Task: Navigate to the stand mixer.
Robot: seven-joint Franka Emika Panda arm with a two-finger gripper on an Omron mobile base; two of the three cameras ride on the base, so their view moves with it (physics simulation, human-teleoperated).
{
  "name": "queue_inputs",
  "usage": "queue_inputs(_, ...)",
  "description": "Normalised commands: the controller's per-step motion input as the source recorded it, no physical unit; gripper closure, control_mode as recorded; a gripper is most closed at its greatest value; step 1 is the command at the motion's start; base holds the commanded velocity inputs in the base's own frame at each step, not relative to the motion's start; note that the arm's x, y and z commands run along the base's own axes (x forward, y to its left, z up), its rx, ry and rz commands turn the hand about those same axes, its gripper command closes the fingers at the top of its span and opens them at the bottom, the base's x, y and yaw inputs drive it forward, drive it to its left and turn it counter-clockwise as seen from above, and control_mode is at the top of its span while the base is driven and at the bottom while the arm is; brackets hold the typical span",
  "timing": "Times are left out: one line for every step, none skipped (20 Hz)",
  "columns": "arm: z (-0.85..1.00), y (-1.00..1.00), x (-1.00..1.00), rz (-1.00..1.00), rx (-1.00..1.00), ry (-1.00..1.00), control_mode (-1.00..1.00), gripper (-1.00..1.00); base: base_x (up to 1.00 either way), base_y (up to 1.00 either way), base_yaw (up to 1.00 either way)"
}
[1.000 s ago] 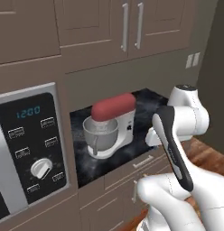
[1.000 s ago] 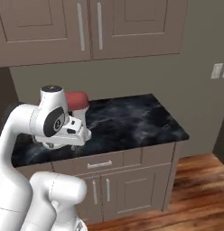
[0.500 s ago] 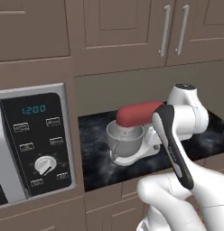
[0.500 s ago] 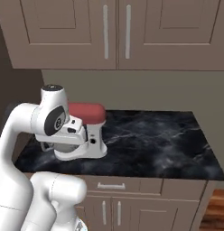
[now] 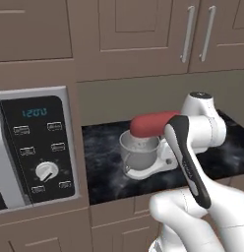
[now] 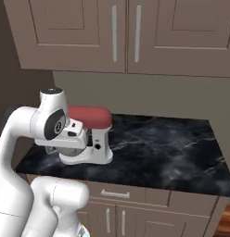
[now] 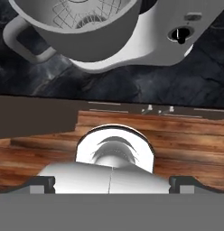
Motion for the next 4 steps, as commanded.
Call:
queue_inputs(0.0, 0.0, 0.0, 0.0, 0.0, 0.0, 1.0, -1.0, 0.09, 0.0, 0.06)
queue_inputs(0.0, 0.0, 0.0, 0.0, 0.0, 0.0, 1.0, -1.0, 0.11, 0.0, 0.05)
queue_inputs(0.0, 0.0, 0.0, 0.0, 0.0, 0.0, 1.0, -1.0, 0.16, 0.0, 0.04)
queue_inputs(0.0, 0.0, 0.0, 0.0, 0.0, 0.0, 1.0, -1.0, 0.18, 0.0, 0.04)
